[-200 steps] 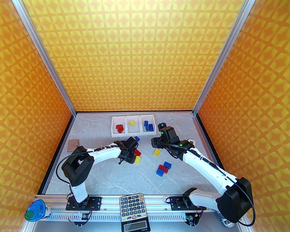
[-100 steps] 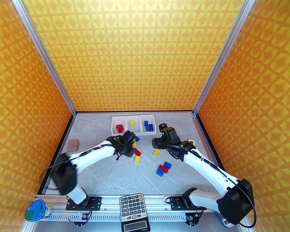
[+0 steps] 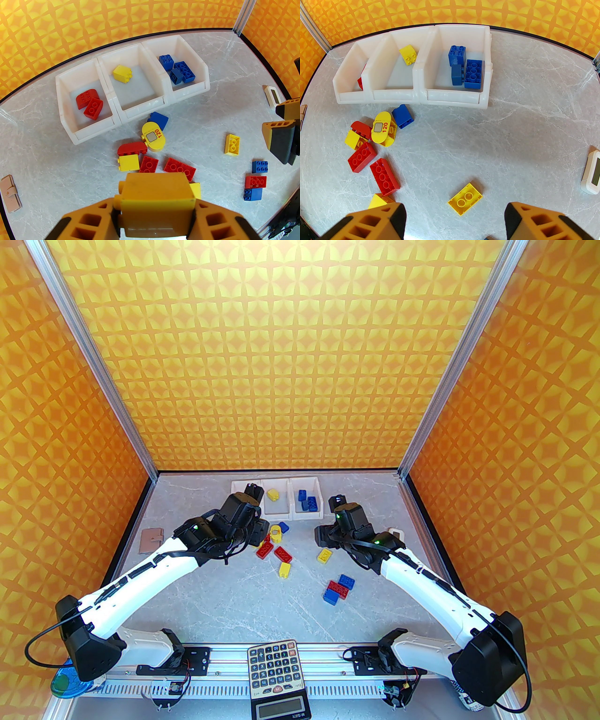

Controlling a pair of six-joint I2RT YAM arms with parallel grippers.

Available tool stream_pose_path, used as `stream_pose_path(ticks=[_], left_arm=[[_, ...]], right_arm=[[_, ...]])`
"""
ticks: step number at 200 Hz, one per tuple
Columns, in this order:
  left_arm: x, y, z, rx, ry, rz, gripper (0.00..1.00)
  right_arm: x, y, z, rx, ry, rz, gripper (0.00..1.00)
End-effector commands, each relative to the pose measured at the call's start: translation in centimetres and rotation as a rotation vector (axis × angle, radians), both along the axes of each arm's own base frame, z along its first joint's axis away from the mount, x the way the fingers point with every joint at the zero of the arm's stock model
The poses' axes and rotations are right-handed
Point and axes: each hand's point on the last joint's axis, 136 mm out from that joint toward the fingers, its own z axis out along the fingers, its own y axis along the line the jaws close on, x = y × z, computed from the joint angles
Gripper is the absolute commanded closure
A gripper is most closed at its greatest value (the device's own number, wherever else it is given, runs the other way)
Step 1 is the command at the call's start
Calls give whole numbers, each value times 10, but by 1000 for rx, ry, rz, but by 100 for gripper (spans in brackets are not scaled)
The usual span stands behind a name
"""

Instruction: Sort the legos into containers by color

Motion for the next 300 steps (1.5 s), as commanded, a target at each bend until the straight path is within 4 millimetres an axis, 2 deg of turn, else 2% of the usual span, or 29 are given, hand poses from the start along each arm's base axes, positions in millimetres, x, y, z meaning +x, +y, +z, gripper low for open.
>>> stream_pose_path(ticks=[1, 29, 59, 79, 84, 87, 92, 136, 188, 204, 212, 223, 231, 263, 300], left_arm=[[13, 3, 14, -32, -71, 39, 67], [36, 2, 7, -36, -67, 80, 67], [66, -10, -3, -29, -66, 81, 67], [88, -17, -19, -1, -30, 84, 67], [95, -23, -12, -6, -40, 76, 67], [103, -14, -14, -1, -38, 96, 67], [110, -15, -16, 6, -38, 97, 67], [162, -29, -53, 54, 25, 76, 68], [215, -48, -95, 31, 100, 49, 67], [226, -51, -105, 22, 122, 49, 61], [229, -53, -106, 14, 126, 46, 55], [232, -55, -105, 7, 122, 42, 40], [232, -56, -104, 3, 117, 44, 35], [222, -49, -87, -14, 112, 56, 31], [183, -27, -65, -47, 111, 85, 28]], right_arm=[[-2, -3, 4, 25, -9, -16, 26], [-5, -3, 4, 31, -8, -15, 27], [-9, -5, 3, 40, -7, -20, 27], [-11, -3, 2, 56, 2, -14, 27], [-12, -2, 2, 63, 3, -11, 27], [-13, -1, 2, 68, 5, -10, 27], [-14, 0, 1, 77, 6, -7, 27], [-21, 12, -8, 176, 31, 9, 29], [-31, 10, -31, 180, 80, 7, 29], [-34, 8, -37, 167, 92, 6, 29], [-34, 8, -38, 165, 94, 9, 29], [-35, 9, -39, 163, 97, 14, 29], [-35, 9, -40, 162, 100, 19, 29], [-33, 14, -45, 150, 113, 37, 28], [-33, 33, -56, 135, 138, 75, 28]])
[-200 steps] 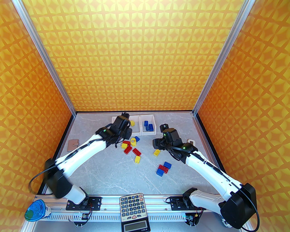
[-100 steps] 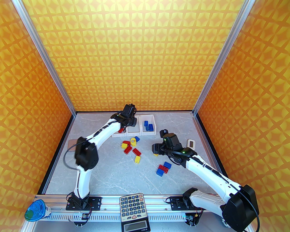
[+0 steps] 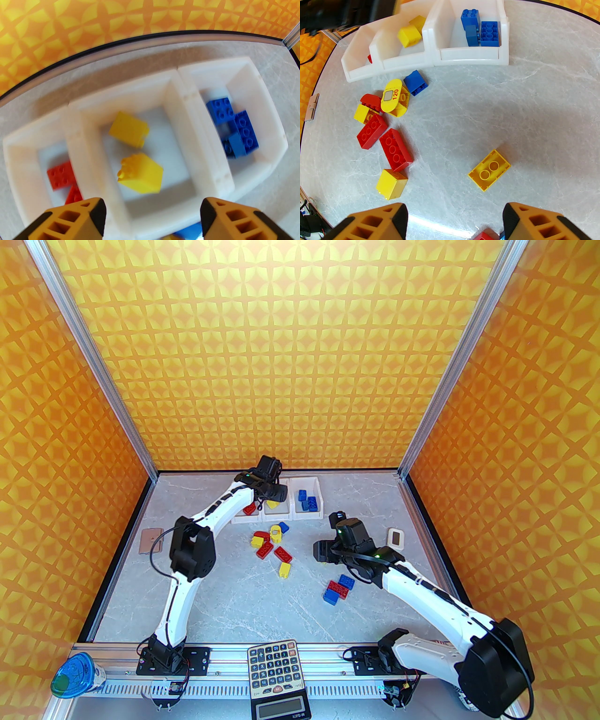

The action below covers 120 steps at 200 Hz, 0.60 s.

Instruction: Sort the legos into containers by color

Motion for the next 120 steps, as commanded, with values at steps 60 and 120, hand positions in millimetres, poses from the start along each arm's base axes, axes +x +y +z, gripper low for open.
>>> stream_pose_path(ticks=[60, 120], left_arm=[[-124, 68, 50, -149, -33, 98, 25], [-172, 96, 37, -152, -14, 122, 24]], right_arm=[[-11, 82, -33, 74, 63, 133, 29], [-17, 113, -61, 57, 104, 66, 27]])
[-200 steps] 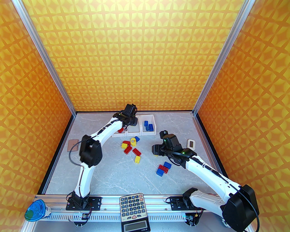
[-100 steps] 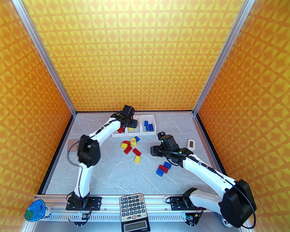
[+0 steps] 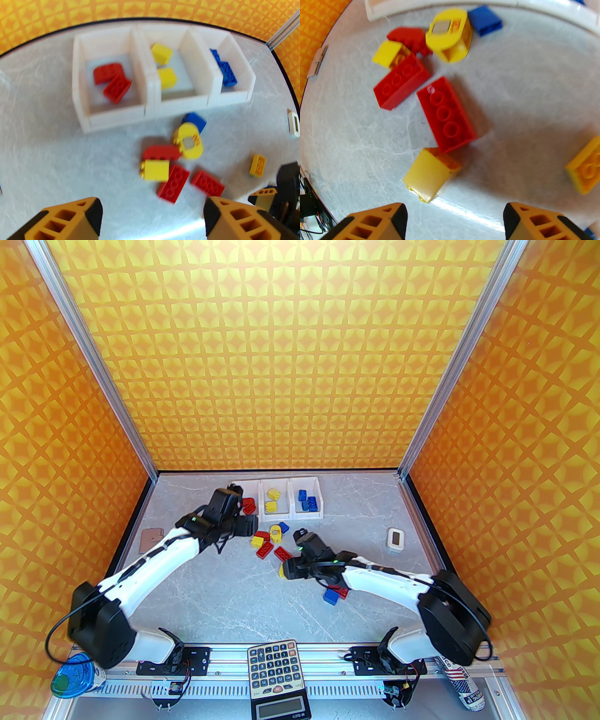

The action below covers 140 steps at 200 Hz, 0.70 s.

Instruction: Sort the legos into containers by color

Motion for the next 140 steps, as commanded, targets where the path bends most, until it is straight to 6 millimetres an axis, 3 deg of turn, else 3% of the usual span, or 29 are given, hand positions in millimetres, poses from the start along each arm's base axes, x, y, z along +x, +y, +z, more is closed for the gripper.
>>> stream_pose_path(ticks=[1, 67, 140], left_arm=[[-7, 3, 1, -31, -5, 15, 24], [-18, 9, -17, -15, 34, 23, 26], [-22, 11, -19, -12, 35, 21, 26]], right_arm=[[14, 16, 12, 41, -49, -83, 27], [17, 44, 1, 16, -32, -66, 28], [21, 54, -16, -49, -12, -42, 33]])
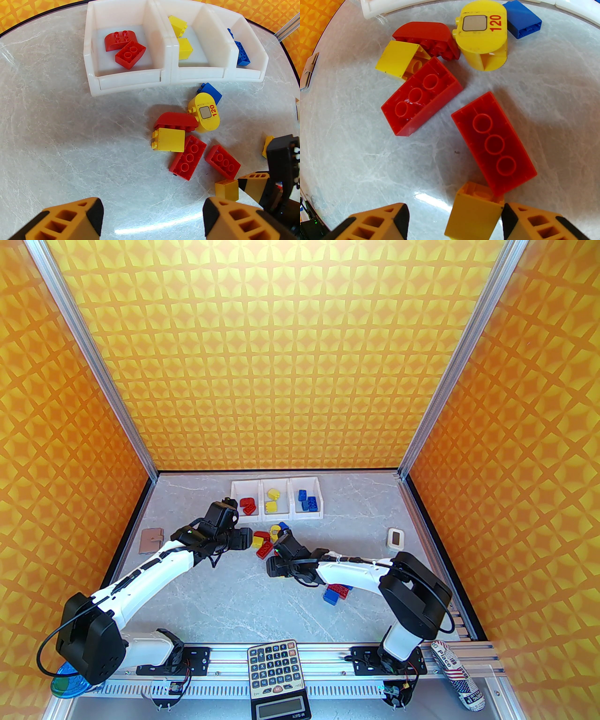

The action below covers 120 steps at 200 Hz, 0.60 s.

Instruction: Sort the legos into containers by color

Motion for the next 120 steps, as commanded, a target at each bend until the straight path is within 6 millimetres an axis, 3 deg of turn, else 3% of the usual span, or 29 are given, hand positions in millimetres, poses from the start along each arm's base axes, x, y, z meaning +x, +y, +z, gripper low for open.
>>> stream_pose_path(ticks=[1, 78, 120], left_arm=[[-1, 0, 4, -19, -13, 1, 26], [0, -1, 5, -14, -10, -1, 27], [0, -1, 10, -18, -21, -5, 28]], right_arm=[[3, 4, -3, -36, -5, -1, 33], [5, -7, -10, -190, -28, 19, 57], [2, -9, -15, -228, -15, 52, 56]])
